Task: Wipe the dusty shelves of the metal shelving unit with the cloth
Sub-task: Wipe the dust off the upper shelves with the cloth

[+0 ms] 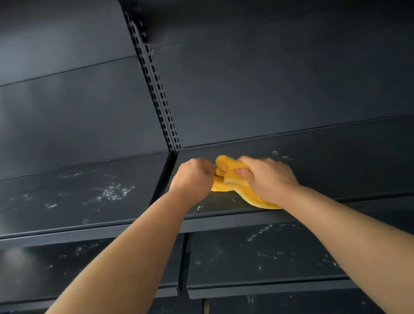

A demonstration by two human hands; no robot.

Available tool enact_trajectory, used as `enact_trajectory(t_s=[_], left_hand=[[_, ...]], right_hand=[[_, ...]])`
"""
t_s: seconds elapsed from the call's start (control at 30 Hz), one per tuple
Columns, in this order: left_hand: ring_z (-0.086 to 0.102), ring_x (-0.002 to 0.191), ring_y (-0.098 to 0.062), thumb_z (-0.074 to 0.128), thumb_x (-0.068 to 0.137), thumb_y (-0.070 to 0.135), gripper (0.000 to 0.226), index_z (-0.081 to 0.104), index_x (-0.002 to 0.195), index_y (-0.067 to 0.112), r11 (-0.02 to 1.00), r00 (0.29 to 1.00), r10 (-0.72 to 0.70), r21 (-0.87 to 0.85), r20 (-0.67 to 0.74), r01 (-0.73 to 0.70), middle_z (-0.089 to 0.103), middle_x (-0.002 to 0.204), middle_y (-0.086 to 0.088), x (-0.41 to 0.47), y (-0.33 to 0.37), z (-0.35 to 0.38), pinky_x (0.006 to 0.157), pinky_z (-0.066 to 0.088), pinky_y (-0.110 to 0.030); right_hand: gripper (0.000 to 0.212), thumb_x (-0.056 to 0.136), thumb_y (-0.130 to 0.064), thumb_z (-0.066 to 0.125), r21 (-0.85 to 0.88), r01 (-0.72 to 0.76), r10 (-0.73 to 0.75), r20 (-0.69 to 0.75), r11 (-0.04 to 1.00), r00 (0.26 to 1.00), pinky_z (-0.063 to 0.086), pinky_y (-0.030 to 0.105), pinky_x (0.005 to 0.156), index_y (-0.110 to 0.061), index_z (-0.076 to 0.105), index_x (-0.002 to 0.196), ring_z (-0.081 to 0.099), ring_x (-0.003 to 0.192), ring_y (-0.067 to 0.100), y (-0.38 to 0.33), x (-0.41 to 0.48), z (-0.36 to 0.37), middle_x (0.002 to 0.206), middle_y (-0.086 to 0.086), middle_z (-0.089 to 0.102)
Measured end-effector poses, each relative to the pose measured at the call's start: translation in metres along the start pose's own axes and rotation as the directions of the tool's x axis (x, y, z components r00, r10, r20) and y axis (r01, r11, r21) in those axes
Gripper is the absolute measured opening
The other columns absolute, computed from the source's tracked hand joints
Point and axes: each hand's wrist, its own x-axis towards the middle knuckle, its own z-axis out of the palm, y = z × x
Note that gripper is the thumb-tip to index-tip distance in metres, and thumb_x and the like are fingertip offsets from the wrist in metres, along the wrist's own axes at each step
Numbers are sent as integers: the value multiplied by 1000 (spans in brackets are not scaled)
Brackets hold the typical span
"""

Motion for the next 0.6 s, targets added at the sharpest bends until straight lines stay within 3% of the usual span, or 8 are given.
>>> enact_trajectory(t_s=[0.07, 0.13, 0.2, 0.27, 0.3, 0.47, 0.53, 0.6], left_hand=[[57, 93, -23, 44, 92, 16, 35, 58, 122, 26, 999, 997, 41, 3, 63, -41, 60, 105, -1, 1, 12, 6, 71, 49, -32], [53, 109, -25, 52, 91, 17, 45, 45, 135, 24, 997, 991, 77, 13, 111, -79, 56, 121, -3, 4, 21, 10, 87, 49, -40], [54, 99, -23, 56, 92, 24, 29, 50, 120, 18, 998, 995, 62, -2, 85, -62, 57, 112, -3, 6, 27, 14, 80, 48, -37], [49, 75, -17, 54, 94, 27, 14, 52, 98, 14, 1000, 1000, -2, -8, 11, 2, 55, 94, -3, 10, 30, 12, 60, 41, -29], [46, 70, -15, 53, 94, 26, 13, 52, 97, 13, 999, 999, -36, -32, -7, 36, 54, 92, -4, 12, 30, 9, 56, 37, -28], [52, 101, -24, 51, 93, 21, 28, 61, 118, 13, 954, 979, -179, -261, -102, 147, 57, 109, -5, 23, 30, -17, 79, 39, -30], [55, 96, -25, 48, 92, 24, 28, 61, 115, 16, 982, 978, -174, 49, -115, 181, 59, 105, -2, 23, 26, -19, 78, 44, -32], [52, 108, -27, 50, 91, 27, 32, 55, 123, 24, 934, 992, -94, 337, -89, 119, 58, 121, -3, 20, 18, -11, 86, 49, -41]], right_hand=[[40, 102, -44, 26, 109, -91, 95, -24, 990, 995, 42, 39, 77, -22, 51, 124, 59, 105, 33, 11, 3, -10, 114, 8, 66], [44, 101, -46, 25, 275, -128, 129, 16, 953, 992, 46, 43, 87, -20, 52, 123, 58, 108, 32, 20, 7, -20, 115, 7, 63], [43, 100, -49, 27, 408, -107, 72, 99, 907, 992, 47, 45, 90, -21, 54, 117, 58, 105, 27, 24, 9, -28, 110, 2, 62], [43, 101, -49, 27, 424, -94, 46, 123, 901, 991, 47, 44, 90, -20, 55, 116, 58, 103, 24, 29, 11, -33, 108, 0, 60], [43, 101, -47, 27, 413, -103, 65, 104, 905, 992, 47, 43, 89, -18, 55, 116, 57, 103, 24, 32, 13, -36, 108, 2, 60], [30, 102, -36, 36, 292, -179, 185, 6, 940, 983, 48, 36, 75, -21, 55, 119, 59, 100, 24, 46, 25, -43, 111, 2, 63], [29, 101, -30, 41, 164, -230, 233, 3, 959, 972, 44, 31, 67, -29, 49, 129, 60, 101, 22, 50, 24, -38, 116, -1, 63], [32, 100, -27, 43, 49, -256, 254, 42, 965, 966, 44, 30, 67, -32, 48, 131, 60, 104, 22, 53, 20, -33, 121, -1, 62]])
